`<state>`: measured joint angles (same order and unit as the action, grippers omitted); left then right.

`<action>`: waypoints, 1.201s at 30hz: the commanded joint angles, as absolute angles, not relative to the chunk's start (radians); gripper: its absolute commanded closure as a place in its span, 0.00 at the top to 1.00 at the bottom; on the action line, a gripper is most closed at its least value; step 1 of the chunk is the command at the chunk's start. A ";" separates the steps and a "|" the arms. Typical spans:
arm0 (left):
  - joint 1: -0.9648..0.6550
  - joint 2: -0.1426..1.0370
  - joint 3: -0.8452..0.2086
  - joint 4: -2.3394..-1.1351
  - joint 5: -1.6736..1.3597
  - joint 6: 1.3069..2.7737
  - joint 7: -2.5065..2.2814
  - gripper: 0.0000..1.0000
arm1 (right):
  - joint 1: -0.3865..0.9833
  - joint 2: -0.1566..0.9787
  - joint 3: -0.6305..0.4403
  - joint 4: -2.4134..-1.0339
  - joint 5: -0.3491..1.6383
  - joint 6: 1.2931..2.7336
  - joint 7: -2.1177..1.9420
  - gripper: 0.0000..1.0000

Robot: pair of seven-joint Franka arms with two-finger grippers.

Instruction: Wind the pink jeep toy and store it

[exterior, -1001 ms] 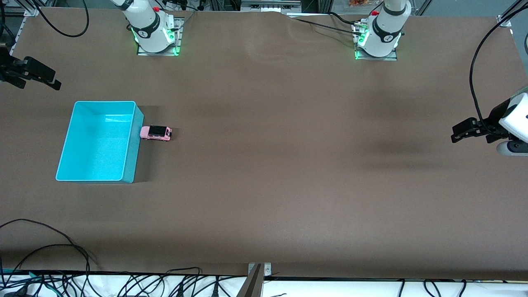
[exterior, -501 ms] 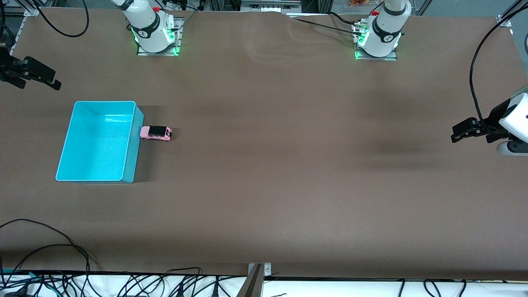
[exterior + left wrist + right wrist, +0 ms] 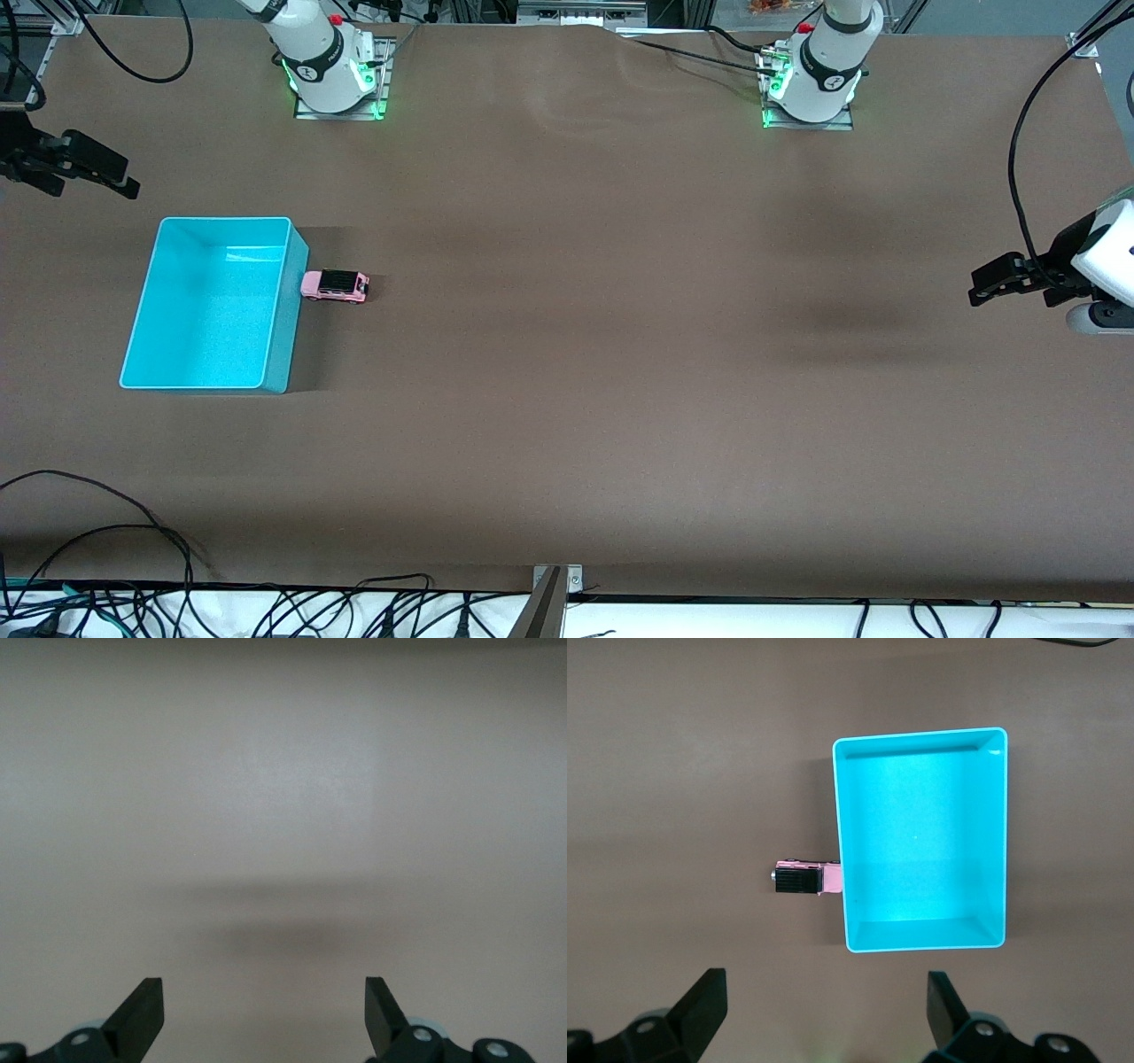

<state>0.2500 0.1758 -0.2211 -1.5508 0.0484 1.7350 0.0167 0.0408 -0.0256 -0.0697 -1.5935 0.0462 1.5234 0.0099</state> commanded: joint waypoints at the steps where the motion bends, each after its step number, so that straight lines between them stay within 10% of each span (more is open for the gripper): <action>1: 0.253 0.158 -0.221 -1.566 0.032 1.727 0.029 1.00 | 0.075 -0.006 -0.069 -1.572 0.031 1.526 0.017 1.00; 36: 0.255 0.158 -0.222 -1.565 0.032 1.720 0.029 1.00 | 0.071 0.052 -0.060 -1.702 0.040 1.600 0.098 1.00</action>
<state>0.2500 0.1758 -0.2211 -1.5508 0.0484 1.7275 0.0167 0.0678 0.0900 -0.0751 -1.6105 0.0451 1.5354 0.0796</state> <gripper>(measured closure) 0.000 0.000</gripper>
